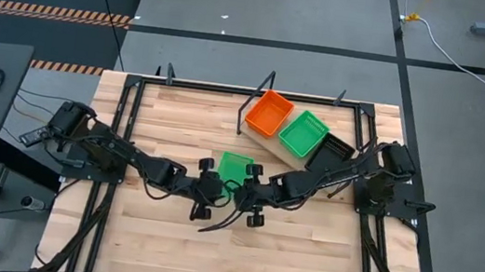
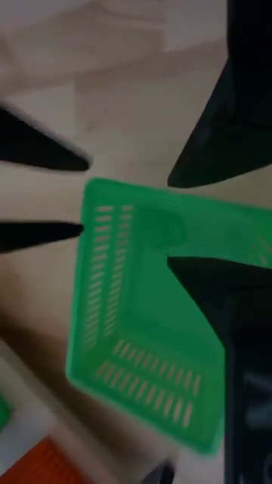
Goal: Stack baskets on shelf by color
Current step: Stack the green basket on top of the green basket on the shelf
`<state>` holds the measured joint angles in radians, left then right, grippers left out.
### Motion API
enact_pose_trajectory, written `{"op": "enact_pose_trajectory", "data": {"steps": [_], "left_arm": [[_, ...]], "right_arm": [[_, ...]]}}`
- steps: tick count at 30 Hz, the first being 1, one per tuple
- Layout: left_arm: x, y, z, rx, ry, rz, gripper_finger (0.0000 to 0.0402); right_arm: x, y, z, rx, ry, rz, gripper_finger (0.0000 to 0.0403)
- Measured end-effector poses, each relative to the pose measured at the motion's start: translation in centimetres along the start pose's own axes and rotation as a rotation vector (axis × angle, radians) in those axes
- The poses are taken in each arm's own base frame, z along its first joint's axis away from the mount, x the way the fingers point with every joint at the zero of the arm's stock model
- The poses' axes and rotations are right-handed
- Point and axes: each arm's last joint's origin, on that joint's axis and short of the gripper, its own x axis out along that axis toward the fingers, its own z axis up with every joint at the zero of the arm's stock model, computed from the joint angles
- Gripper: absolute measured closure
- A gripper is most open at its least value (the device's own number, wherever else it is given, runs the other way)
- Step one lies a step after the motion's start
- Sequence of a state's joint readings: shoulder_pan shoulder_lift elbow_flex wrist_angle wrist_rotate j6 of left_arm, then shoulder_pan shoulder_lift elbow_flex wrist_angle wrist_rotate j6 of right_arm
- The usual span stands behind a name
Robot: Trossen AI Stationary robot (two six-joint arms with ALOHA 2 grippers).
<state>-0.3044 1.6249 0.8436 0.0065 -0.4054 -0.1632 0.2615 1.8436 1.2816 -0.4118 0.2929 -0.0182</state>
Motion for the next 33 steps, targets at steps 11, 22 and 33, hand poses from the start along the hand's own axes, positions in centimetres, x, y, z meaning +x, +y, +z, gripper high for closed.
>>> {"op": "enact_pose_trajectory", "data": {"steps": [11, 22, 33], "left_arm": [[-6.5, 1.1, 1.2, 0.058, -0.11, 0.172, 0.0228], [-8.9, 3.6, -6.0, -0.195, -0.507, 0.022, 0.0241], [-9.3, 4.0, -6.8, -0.247, -0.581, 0.002, 0.0242]], "right_arm": [[0.4, -0.8, -0.3, 0.045, 0.032, -0.018, 0.0255], [1.4, -0.1, 1.6, 0.131, -0.077, 0.046, 0.0255], [6.1, -0.4, 1.4, 0.164, 0.09, 0.019, 0.0254]]}}
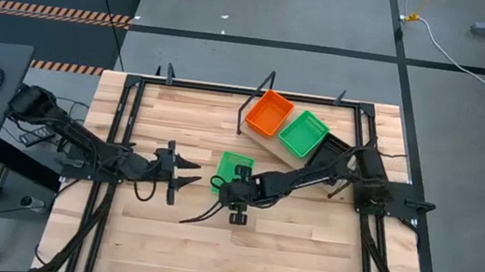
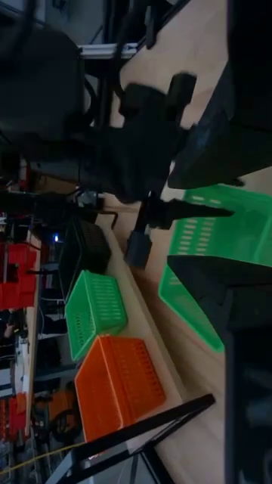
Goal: Stack baskets on shelf by color
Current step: Stack the green basket on top of the green basket on the shelf
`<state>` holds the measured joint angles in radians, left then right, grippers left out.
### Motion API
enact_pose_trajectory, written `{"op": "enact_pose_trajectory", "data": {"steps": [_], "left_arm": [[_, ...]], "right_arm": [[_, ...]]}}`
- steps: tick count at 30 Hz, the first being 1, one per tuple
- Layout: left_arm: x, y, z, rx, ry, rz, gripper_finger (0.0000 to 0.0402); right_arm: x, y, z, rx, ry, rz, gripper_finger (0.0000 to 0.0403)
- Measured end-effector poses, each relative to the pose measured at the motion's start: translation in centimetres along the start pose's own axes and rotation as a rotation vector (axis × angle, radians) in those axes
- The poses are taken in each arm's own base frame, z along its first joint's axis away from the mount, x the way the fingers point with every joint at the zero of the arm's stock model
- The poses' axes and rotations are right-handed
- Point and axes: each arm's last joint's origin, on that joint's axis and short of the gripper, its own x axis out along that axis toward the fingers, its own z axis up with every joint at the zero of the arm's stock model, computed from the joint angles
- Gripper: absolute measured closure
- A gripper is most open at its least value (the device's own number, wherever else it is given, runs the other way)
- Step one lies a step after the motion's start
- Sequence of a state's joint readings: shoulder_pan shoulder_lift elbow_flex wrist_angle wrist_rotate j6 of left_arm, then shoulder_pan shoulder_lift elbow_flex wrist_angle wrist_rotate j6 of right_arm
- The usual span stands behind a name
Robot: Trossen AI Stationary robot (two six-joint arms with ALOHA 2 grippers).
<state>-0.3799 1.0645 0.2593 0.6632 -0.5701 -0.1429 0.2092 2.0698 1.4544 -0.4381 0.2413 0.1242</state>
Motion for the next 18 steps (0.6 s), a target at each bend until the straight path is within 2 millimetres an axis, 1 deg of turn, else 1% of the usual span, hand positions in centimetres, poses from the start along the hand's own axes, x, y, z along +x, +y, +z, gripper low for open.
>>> {"op": "enact_pose_trajectory", "data": {"steps": [1, 3, 5, 8, 11, 15, 16, 18], "left_arm": [[0.0, 0.0, 0.0, 0.002, 0.004, 0.001, 0.0242], [0.0, 0.0, 0.0, -0.001, 0.002, 0.0, 0.0242], [0.0, 0.0, 0.0, -0.001, 0.002, 0.001, 0.0242], [0.0, 0.0, 0.0, -0.001, 0.002, 0.002, 0.0242], [0.0, 0.0, 0.0, 0.001, 0.006, 0.002, 0.0242], [0.0, 0.0, 0.0, -0.001, 0.003, 0.002, 0.0242], [0.0, 0.0, 0.0, -0.002, 0.001, 0.002, 0.0242], [0.0, 0.0, 0.0, 0.0, 0.006, 0.003, 0.0242]], "right_arm": [[0.3, -0.1, -0.2, -0.007, 0.032, -0.006, 0.0254], [0.6, -0.1, -0.1, -0.022, 0.049, -0.011, 0.0256], [0.6, -0.3, -0.4, -0.032, 0.085, -0.011, 0.0262], [0.2, -0.4, -0.3, -0.032, 0.093, -0.008, 0.0277], [-0.4, -0.6, -0.1, -0.037, 0.083, -0.008, 0.0307], [-1.0, -0.7, -0.3, -0.043, 0.109, -0.009, 0.0381], [-1.1, -0.8, -0.3, -0.048, 0.112, -0.011, 0.0389], [-1.7, -0.9, -0.1, -0.051, 0.101, -0.014, 0.0389]]}}
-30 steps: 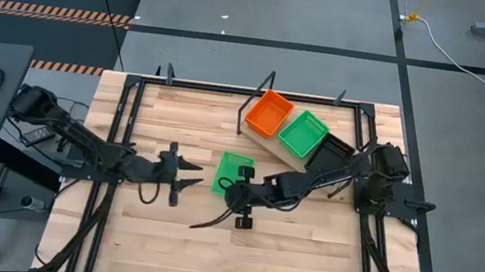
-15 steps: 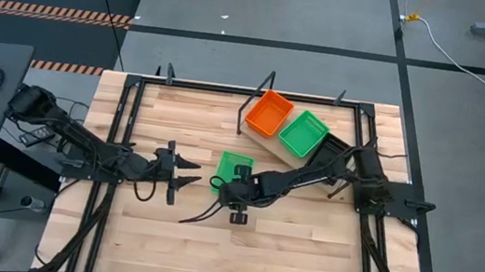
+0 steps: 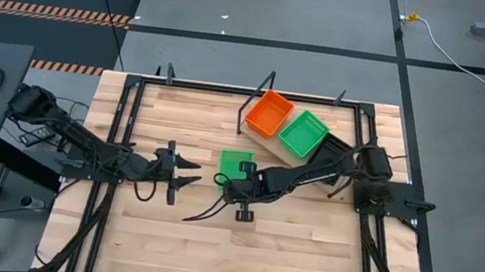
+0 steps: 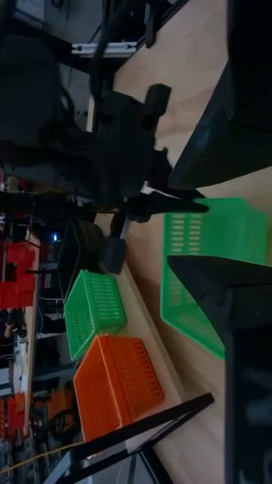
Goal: Stack baskets on shelf by color
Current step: Stack the green basket on top of the green basket on the shelf
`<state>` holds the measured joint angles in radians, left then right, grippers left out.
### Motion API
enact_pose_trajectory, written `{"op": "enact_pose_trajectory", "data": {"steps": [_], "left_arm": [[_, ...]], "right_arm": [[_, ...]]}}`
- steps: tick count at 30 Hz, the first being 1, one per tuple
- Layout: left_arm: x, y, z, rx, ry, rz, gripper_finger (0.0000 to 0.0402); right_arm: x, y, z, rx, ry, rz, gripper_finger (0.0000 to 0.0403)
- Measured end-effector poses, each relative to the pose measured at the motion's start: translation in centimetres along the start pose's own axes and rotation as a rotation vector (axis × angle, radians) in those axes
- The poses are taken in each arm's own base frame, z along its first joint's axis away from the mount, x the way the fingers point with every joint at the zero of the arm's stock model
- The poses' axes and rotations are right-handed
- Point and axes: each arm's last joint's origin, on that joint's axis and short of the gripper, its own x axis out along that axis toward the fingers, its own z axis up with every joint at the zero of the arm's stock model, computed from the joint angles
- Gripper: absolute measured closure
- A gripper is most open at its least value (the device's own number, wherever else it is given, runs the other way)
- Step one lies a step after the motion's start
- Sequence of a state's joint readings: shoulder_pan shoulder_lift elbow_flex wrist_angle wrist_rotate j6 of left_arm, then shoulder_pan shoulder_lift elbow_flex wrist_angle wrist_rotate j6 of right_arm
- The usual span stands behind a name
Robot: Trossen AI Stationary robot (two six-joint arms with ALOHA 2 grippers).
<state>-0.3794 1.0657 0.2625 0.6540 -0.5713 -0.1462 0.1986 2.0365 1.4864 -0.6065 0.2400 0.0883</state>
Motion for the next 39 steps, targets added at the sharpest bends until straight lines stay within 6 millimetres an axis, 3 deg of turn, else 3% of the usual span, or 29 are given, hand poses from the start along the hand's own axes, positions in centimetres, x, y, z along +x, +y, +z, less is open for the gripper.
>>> {"op": "enact_pose_trajectory", "data": {"steps": [4, 10, 15, 19, 22, 26, 33, 39], "left_arm": [[0.0, 0.0, -0.1, -0.003, 0.006, 0.0, 0.0242], [0.0, 0.0, -0.1, -0.019, 0.009, 0.0, 0.0242], [-0.1, -0.1, 0.1, -0.031, -0.008, -0.009, 0.0242], [-0.3, -0.5, 0.3, -0.045, -0.031, -0.033, 0.0242], [-0.3, -0.6, 0.3, -0.046, -0.034, -0.04, 0.0242], [-0.3, -0.6, 0.3, -0.046, -0.034, -0.036, 0.0242], [-0.3, -0.6, 0.2, -0.038, -0.024, -0.035, 0.0242], [-0.3, -0.6, 0.2, -0.035, -0.021, -0.034, 0.0242]], "right_arm": [[-2.6, -0.7, -0.4, 0.008, 0.04, -0.005, 0.0394], [-11.1, -3.4, -1.8, 0.108, 0.017, -0.126, 0.0394], [-17.8, -7.8, -4.6, 0.324, -0.004, -0.273, 0.0394], [-19.9, -11.0, -6.7, 0.459, 0.039, -0.355, 0.0395], [-19.7, -12.3, -7.1, 0.491, 0.018, -0.355, 0.0395], [-17.3, -13.8, -7.8, 0.515, 0.07, -0.301, 0.0395], [-12.7, -14.8, -10.0, 0.51, 0.216, -0.291, 0.0394], [-11.0, -15.0, -10.7, 0.521, 0.197, -0.247, 0.0394]]}}
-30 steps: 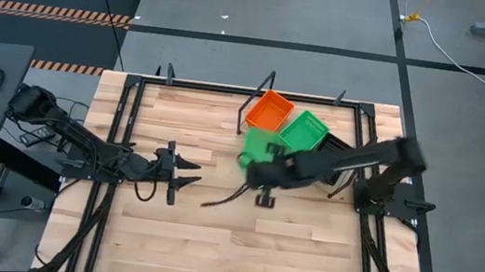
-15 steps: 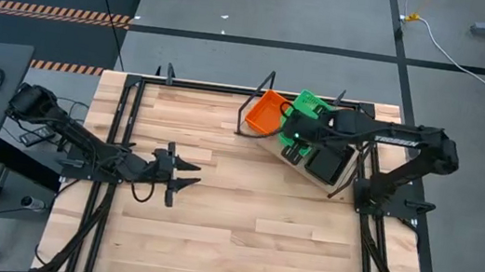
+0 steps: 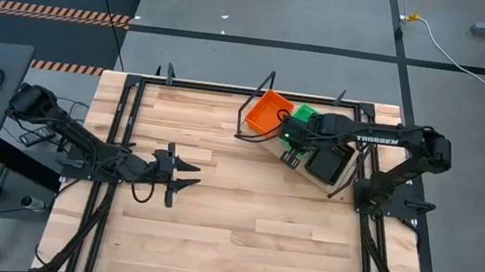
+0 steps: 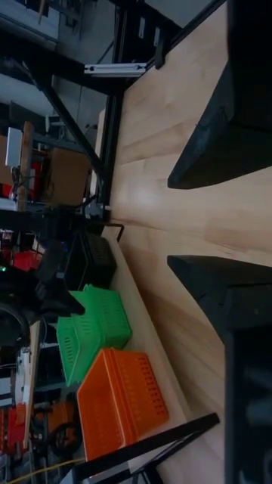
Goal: Stack baskets on shelf by color
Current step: Stack the green basket on top of the green basket on the shelf, then return to Home Position
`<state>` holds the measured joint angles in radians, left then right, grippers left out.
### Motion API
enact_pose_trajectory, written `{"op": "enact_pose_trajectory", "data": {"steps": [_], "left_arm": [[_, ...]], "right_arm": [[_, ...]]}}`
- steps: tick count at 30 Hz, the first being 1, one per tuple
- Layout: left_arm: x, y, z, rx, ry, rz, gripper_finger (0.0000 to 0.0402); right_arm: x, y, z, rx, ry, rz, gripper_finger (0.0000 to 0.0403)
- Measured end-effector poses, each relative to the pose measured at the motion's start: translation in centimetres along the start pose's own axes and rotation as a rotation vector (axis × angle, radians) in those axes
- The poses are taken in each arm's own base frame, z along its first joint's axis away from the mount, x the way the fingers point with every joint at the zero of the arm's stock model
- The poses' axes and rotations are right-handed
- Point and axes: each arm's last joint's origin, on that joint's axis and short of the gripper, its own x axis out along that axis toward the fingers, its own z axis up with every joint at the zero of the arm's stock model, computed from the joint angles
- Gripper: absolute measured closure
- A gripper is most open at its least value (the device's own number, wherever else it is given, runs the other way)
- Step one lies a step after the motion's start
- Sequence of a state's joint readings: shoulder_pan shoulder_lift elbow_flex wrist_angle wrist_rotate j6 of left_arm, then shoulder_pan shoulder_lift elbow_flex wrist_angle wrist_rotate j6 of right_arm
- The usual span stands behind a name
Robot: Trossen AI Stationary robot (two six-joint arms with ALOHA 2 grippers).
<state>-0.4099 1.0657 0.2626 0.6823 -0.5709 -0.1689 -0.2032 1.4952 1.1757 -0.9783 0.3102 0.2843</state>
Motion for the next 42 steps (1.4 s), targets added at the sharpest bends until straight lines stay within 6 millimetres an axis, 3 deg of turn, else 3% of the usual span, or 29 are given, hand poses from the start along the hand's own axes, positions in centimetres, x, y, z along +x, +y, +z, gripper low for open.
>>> {"op": "enact_pose_trajectory", "data": {"steps": [19, 33, 42], "left_arm": [[0.0, 0.0, 0.0, -0.001, 0.0, 0.0, 0.0242], [0.0, 0.0, 0.0, -0.001, 0.0, 0.0, 0.0242], [0.0, 0.0, 0.0, -0.001, -0.001, 0.013, 0.0242]], "right_arm": [[-0.1, 1.9, -0.8, -0.065, -0.001, 0.066, 0.0388], [-0.1, 2.1, -0.4, -0.048, -0.049, 0.061, 0.0264], [-0.7, 2.8, -0.7, -0.09, -0.079, 0.027, 0.0248]]}}
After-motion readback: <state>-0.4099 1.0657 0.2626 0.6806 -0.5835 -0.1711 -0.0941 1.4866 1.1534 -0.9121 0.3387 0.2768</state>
